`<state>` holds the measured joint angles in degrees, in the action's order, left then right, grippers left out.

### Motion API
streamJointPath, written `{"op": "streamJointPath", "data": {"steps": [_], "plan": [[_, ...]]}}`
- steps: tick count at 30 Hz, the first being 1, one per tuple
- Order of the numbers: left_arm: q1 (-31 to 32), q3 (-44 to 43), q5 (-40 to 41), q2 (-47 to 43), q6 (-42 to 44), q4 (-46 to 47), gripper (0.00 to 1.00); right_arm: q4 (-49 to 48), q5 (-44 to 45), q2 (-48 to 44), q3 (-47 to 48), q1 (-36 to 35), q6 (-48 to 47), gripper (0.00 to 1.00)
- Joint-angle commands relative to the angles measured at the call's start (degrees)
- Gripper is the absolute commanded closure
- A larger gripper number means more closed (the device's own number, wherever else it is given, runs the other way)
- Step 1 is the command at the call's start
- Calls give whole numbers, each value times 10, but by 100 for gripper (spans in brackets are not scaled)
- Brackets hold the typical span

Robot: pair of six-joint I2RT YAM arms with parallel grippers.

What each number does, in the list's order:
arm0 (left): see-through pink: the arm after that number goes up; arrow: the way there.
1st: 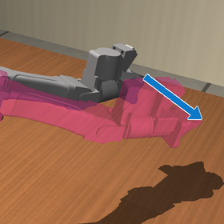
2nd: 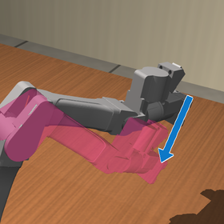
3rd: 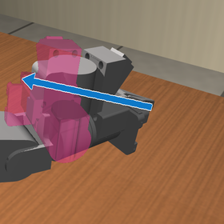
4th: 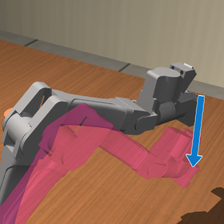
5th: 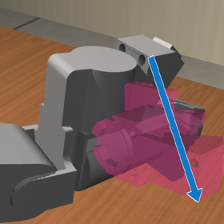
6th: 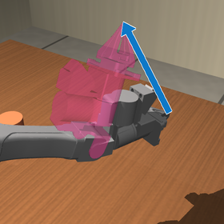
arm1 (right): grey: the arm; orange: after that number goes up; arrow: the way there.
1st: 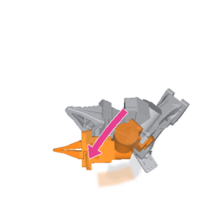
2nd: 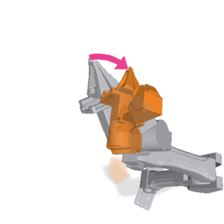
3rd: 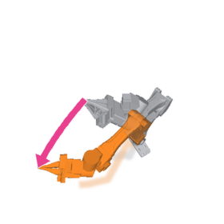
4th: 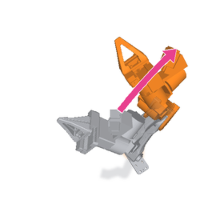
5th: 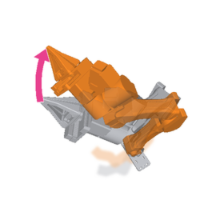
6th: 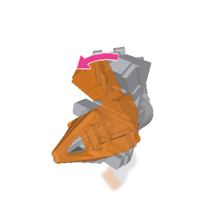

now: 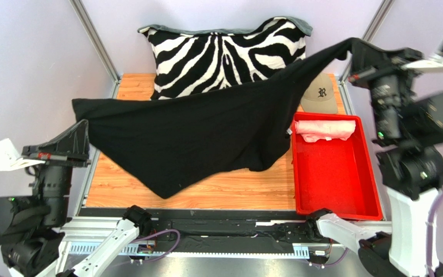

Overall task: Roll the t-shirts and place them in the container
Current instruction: Flatten out the T-shirt at the center of the board.

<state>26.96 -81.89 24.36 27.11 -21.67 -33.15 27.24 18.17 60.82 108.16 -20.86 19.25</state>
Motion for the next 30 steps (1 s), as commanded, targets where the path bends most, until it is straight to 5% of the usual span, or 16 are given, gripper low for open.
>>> {"op": "streamJointPath", "data": {"steps": [1, 10, 18, 24, 30], "plan": [[-2, -6, 33, -21, 20, 13, 100, 3, -33, -50, 36, 2, -22, 100], [-1, -49, 84, 28, 23, -1, 100, -8, -89, -8, 66, 2, -13, 100], [-11, 89, 213, 199, 71, 141, 100, -67, -104, 235, 79, 3, -42, 100], [-158, 149, 84, 361, -63, 216, 100, -91, -109, 441, 198, 8, -70, 100], [-224, 54, 31, 528, -63, 219, 100, -67, -127, 664, 374, 19, -58, 100]]}}
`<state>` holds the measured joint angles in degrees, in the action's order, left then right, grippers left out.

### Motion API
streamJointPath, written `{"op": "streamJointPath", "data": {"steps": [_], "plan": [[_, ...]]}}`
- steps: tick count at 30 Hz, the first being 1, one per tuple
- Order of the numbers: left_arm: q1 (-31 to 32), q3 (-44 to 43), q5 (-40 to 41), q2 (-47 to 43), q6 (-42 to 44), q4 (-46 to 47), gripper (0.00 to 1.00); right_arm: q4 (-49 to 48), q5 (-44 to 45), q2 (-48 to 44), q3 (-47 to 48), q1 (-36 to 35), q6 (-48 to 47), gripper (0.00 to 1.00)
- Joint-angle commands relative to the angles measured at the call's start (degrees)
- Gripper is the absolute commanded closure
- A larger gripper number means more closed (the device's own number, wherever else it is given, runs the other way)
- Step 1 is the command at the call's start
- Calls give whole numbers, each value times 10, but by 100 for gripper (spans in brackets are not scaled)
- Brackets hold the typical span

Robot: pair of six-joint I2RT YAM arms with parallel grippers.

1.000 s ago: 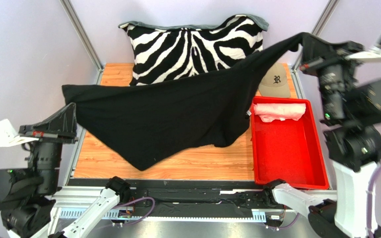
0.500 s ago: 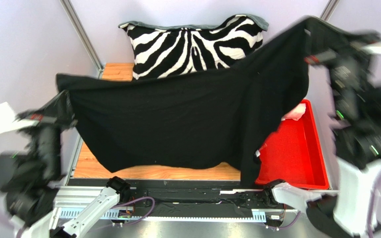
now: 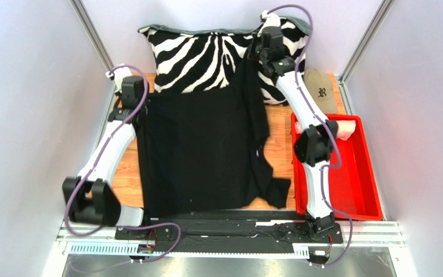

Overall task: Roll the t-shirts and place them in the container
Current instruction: Flatten out the T-shirt at the center of the board.

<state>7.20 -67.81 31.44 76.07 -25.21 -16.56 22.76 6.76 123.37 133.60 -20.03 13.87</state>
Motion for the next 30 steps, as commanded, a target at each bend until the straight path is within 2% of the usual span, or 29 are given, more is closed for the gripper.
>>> {"op": "streamJointPath", "data": {"steps": [1, 3, 5, 6, 7, 9, 10, 13, 17, 19, 20, 21, 23, 24, 25, 28, 30], "plan": [[-32, -97, -47, 50, -31, 45, 100, -20, -14, 49, 133, 11, 0, 99], [-48, -118, -55, 71, -36, 18, 100, -17, -10, 50, 119, 11, 7, 92], [-59, -119, -72, 72, -41, 1, 100, -38, 0, 13, 50, 11, 10, 80], [-61, -117, -77, 69, -45, -7, 73, -43, 3, -3, 30, 11, 10, 60], [-61, -116, -88, 65, -49, -15, 54, -42, 7, -15, 15, 11, 10, 51], [-61, -104, -109, 45, -62, -40, 27, -6, 16, -40, 5, 12, 10, 35], [-61, -96, -126, 35, -69, -47, 25, 13, 18, -48, 5, 11, 12, 33], [-61, -58, -136, -15, -113, -101, 23, 80, 35, -102, -32, 11, 31, 33], [-62, 29, -119, -109, -191, -176, 23, 125, 23, -208, -175, 7, 76, 35], [-64, 64, -107, -157, -246, -229, 24, 130, 12, -284, -294, 1, 112, 39], [-65, 100, -109, -173, -258, -239, 25, 124, 2, -314, -339, -12, 121, 39], [-68, 120, -113, -188, -267, -247, 26, 114, -3, -342, -435, -22, 126, 41], [-85, 172, -130, -232, -290, -269, 28, 94, 11, -420, -514, -56, 143, 42], [-89, 188, -140, -245, -293, -273, 28, 85, 11, -442, -589, -69, 144, 42], [-98, 202, -140, -266, -301, -287, 29, 81, 26, -489, -619, -81, 150, 43], [-120, 257, -145, -290, -310, -312, 31, 73, 13, -565, -735, -119, 170, 45], [-136, 277, -138, -297, -323, -329, 34, 72, 8, -596, -779, -137, 178, 45]]}}
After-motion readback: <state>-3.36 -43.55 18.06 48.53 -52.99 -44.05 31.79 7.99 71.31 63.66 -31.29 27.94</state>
